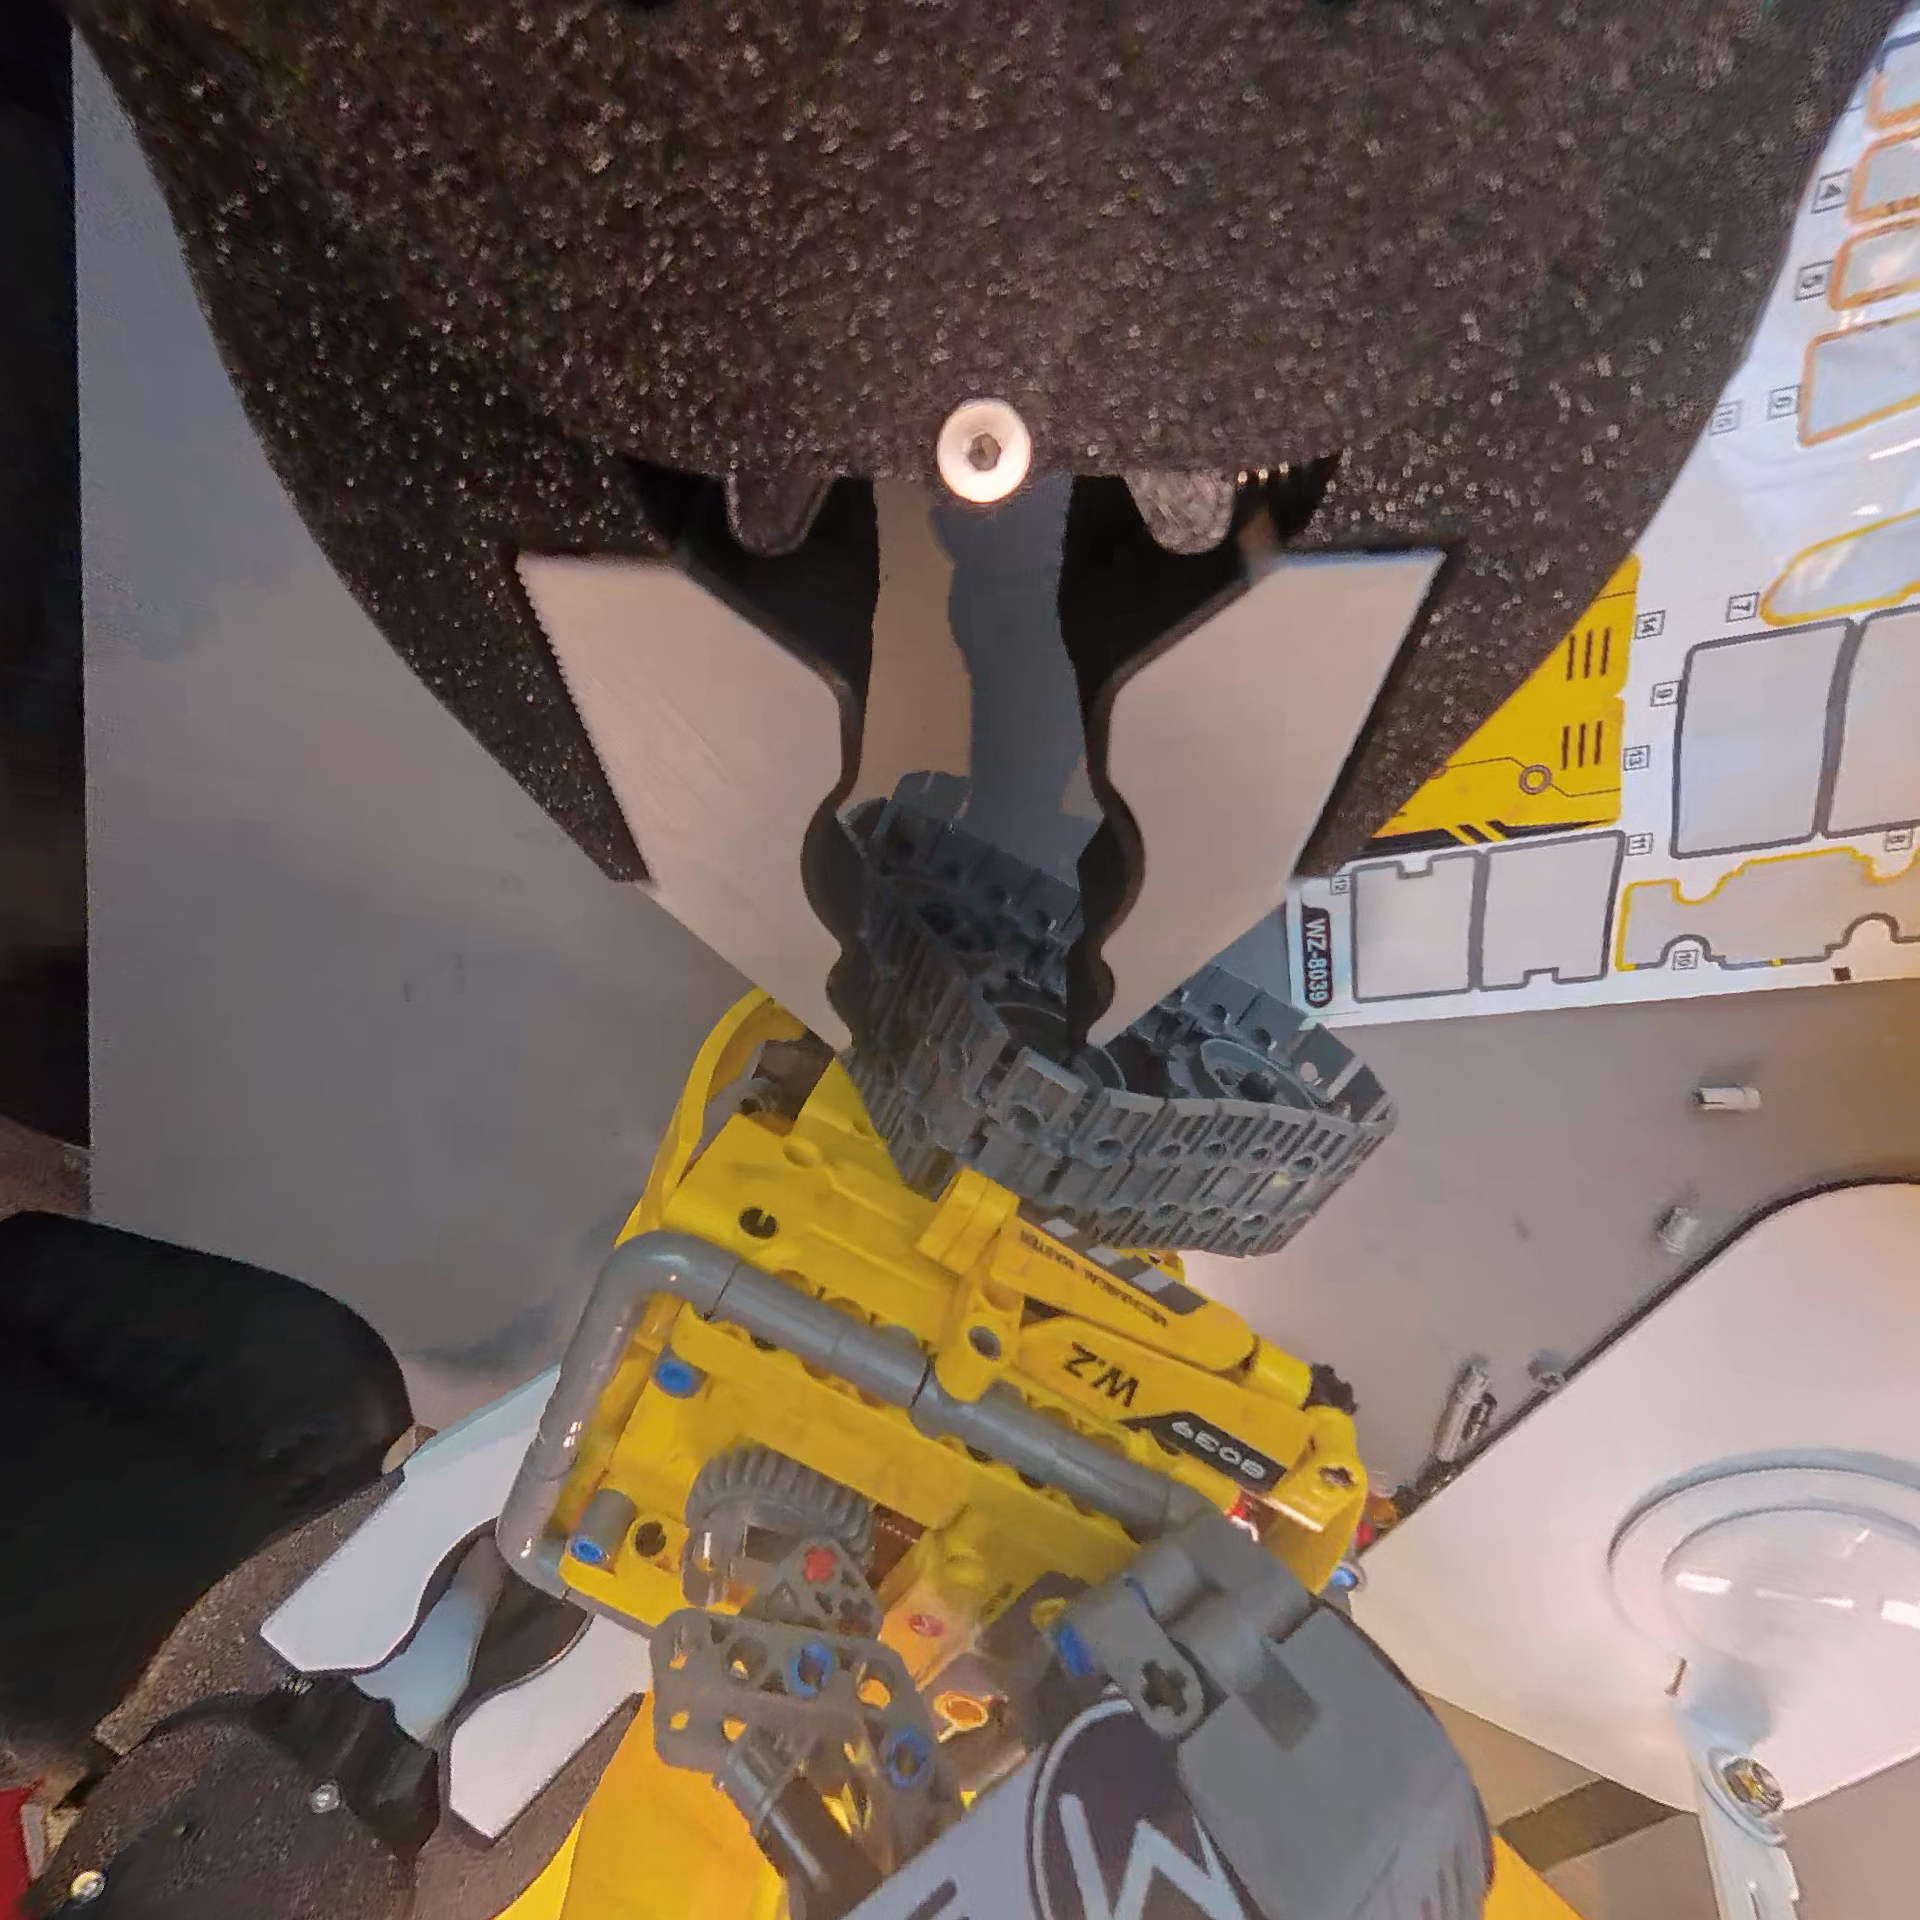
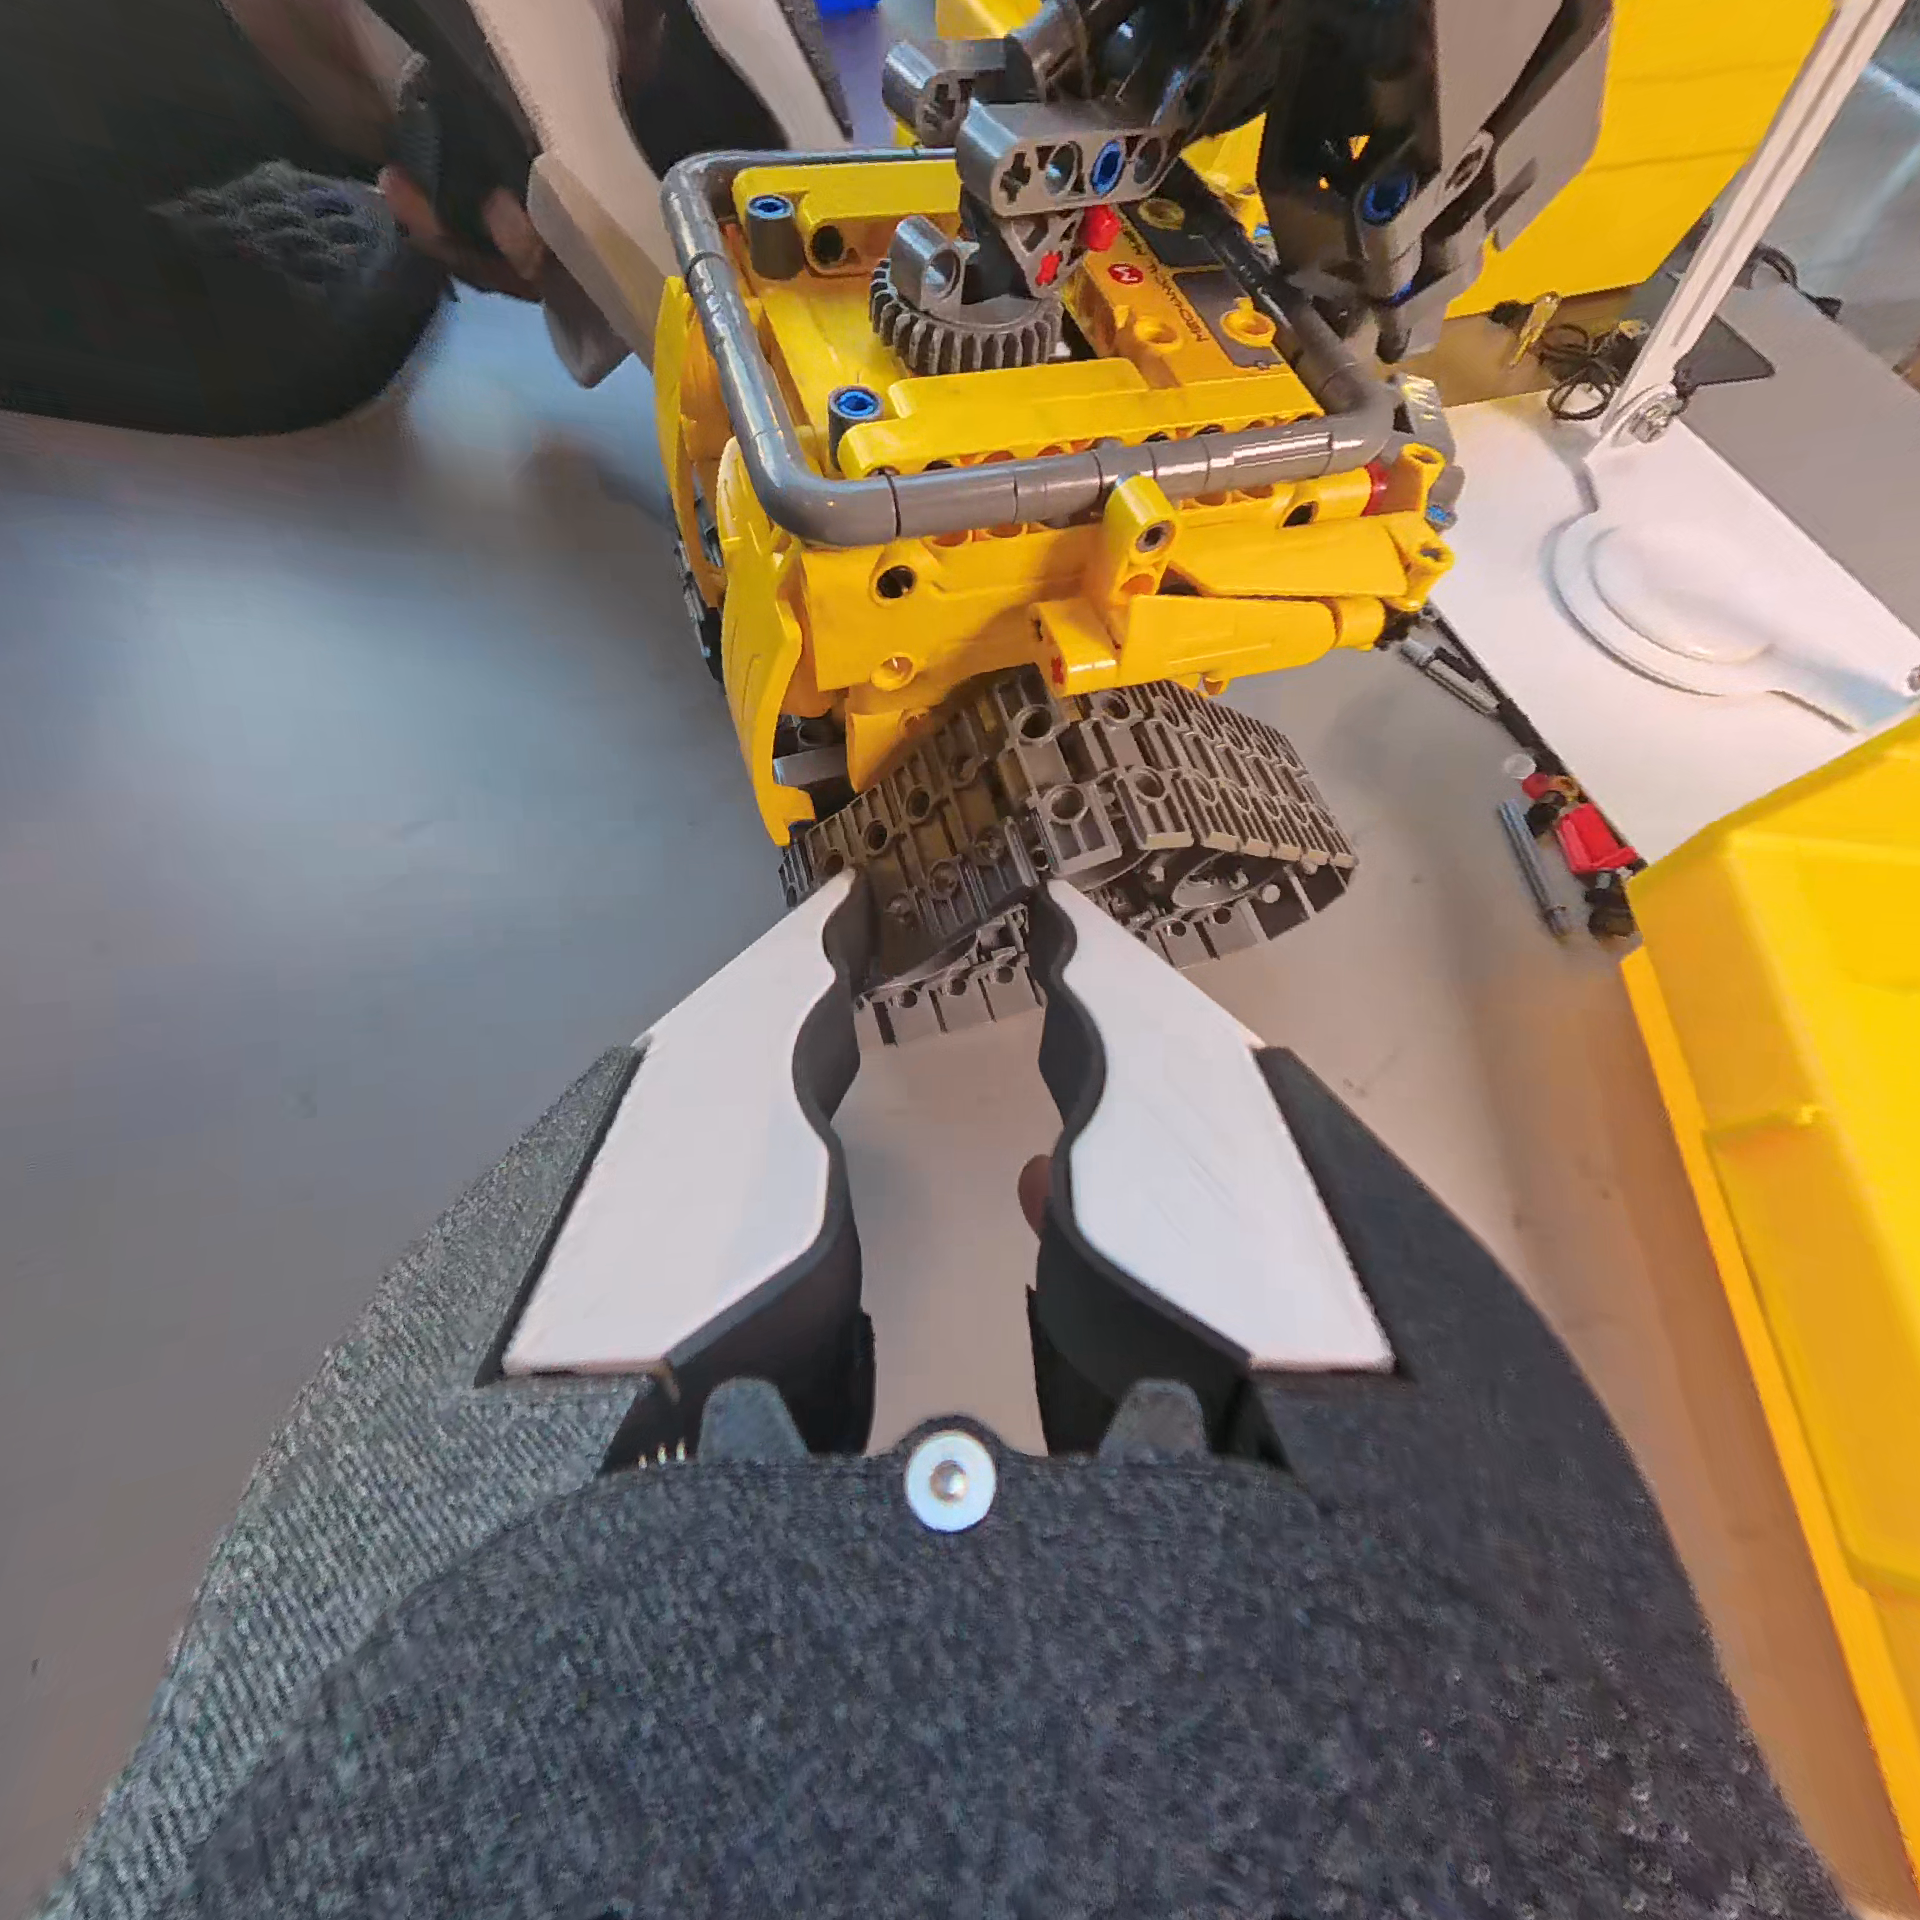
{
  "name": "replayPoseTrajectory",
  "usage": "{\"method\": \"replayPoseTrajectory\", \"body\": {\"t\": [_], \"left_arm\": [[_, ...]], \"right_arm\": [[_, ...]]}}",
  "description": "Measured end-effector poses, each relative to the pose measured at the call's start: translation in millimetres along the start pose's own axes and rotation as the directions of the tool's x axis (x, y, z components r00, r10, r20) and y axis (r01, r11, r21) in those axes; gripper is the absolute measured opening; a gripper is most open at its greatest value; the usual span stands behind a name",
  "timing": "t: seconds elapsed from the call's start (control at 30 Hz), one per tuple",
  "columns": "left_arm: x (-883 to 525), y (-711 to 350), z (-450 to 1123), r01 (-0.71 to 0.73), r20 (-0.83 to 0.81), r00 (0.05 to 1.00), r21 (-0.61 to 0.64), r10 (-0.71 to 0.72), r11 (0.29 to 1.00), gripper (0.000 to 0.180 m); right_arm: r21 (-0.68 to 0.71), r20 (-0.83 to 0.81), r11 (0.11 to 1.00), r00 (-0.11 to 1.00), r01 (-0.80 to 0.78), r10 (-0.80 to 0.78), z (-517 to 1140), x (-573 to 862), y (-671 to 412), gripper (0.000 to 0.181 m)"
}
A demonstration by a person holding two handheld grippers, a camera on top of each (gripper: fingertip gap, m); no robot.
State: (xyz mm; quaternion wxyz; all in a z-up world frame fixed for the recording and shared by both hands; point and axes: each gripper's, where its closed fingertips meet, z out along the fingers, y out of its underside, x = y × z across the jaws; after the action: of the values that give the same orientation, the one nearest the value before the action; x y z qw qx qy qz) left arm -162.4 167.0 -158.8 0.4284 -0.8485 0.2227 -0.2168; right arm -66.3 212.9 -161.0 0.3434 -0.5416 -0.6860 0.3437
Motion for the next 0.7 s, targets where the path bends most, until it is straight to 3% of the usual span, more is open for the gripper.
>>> {"method": "replayPoseTrajectory", "body": {"t": [0.1, 0.2, 0.27, 0.37, 0.43, 0.57, 0.7], "left_arm": [[-13, -15, -27, 0.001, 0.022, 1.000, 0.090, -0.003, 0.996, 0.041], [-33, -61, -76, 0.085, -0.012, 0.996, 0.308, -0.086, 0.948, 0.045], [-38, -81, -76, 0.131, -0.071, 0.991, 0.305, -0.115, 0.943, 0.055], [-12, -97, -46, 0.167, -0.243, 0.963, 0.192, -0.118, 0.967, 0.073], [-10, -97, -28, 0.110, -0.205, 0.976, 0.154, -0.077, 0.982, 0.070], [-2, -101, -31, -0.029, -0.186, 0.980, 0.200, 0.067, 0.979, 0.068], [21, -103, -37, -0.310, -0.134, 0.921, 0.320, 0.367, 0.895, 0.068]], "right_arm": [[0.044, 0.017, 0.999, 1.000, 0.024, -0.025, -27, 9, -9, 0.029], [0.156, 0.031, 0.987, 0.999, -0.040, 0.035, -64, 29, -50, 0.030], [0.187, 0.024, 0.982, 0.999, -0.037, 0.033, -61, 37, -80, 0.035], [0.206, -0.016, 0.978, 0.999, -0.025, 0.028, -27, 49, -113, 0.043], [0.216, -0.033, 0.975, 0.999, 0.040, -0.034, -10, 47, -121, 0.030], [0.260, -0.248, 0.913, 0.935, 0.315, -0.252, -25, 31, -125, 0.016], [0.368, -0.336, 0.828, 0.891, 0.423, -0.306, -42, -2, -117, 0.018]]}}
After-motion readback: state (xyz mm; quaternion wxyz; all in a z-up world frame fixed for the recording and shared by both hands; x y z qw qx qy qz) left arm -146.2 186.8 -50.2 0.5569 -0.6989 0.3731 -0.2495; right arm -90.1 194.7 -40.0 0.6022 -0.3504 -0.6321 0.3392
